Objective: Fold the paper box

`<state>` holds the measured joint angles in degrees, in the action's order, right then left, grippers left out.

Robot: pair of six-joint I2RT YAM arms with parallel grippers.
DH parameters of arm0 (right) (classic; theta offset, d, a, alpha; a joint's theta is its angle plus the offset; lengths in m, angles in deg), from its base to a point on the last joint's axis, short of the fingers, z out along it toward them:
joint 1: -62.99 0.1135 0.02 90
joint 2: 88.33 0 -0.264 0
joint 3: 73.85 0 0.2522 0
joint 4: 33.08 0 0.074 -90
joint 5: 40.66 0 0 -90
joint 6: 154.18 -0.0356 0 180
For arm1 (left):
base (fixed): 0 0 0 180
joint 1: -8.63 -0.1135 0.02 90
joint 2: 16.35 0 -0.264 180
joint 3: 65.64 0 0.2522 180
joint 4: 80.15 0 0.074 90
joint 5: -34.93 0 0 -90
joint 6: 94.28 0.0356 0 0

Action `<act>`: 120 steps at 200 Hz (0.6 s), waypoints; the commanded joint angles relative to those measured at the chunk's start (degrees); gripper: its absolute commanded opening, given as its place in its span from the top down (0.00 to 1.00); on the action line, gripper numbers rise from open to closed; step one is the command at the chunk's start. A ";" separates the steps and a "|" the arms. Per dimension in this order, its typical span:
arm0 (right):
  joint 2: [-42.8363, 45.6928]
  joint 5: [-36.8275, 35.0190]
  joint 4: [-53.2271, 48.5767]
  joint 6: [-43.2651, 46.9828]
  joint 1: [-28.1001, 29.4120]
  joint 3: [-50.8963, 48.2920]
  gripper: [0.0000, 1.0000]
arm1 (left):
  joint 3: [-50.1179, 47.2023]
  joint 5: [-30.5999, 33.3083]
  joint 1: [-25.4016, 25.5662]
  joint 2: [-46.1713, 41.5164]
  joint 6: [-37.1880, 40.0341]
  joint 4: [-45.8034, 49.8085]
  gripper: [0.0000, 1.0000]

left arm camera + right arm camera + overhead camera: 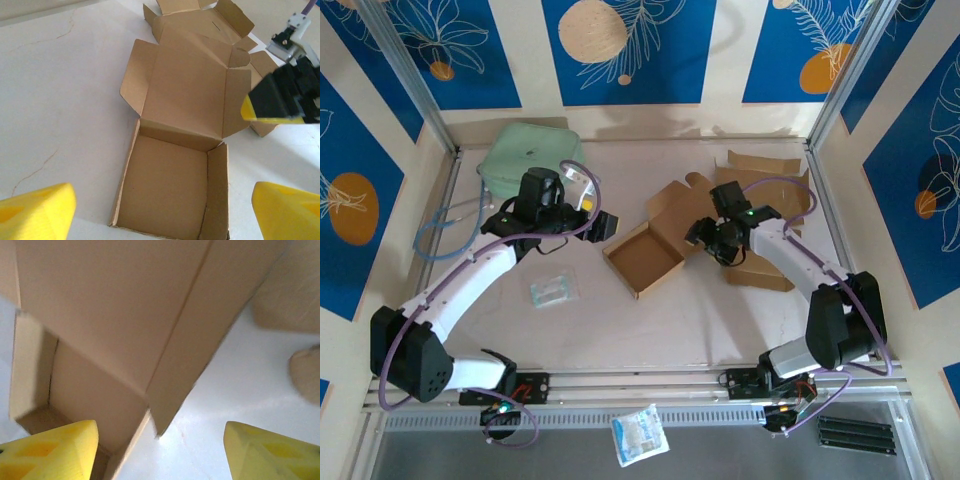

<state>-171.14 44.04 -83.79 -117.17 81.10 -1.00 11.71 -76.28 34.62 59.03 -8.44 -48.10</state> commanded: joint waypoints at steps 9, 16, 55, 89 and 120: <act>-0.79 4.04 9.97 -1.79 -5.84 -2.33 0.36 | -0.23 -1.73 0.06 -1.71 -0.46 -0.10 0.09; -2.15 5.30 10.72 -0.57 -6.51 -1.55 0.40 | -0.31 -1.68 -0.03 -1.64 -0.42 -0.12 0.08; -8.72 6.59 13.02 8.95 -6.93 2.74 0.73 | 1.49 2.66 0.02 1.43 -1.21 2.70 0.07; -10.75 9.92 15.68 21.47 -6.83 5.27 0.88 | 6.02 7.60 -0.28 4.00 -2.12 6.18 0.05; -11.31 13.75 19.62 34.74 -5.71 6.30 0.95 | 17.19 8.95 -1.33 9.40 0.09 16.05 0.04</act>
<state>-181.89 52.83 -68.18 -96.23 74.43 3.59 19.73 -69.79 34.34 65.41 -9.80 -40.08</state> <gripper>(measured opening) 0.076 0.961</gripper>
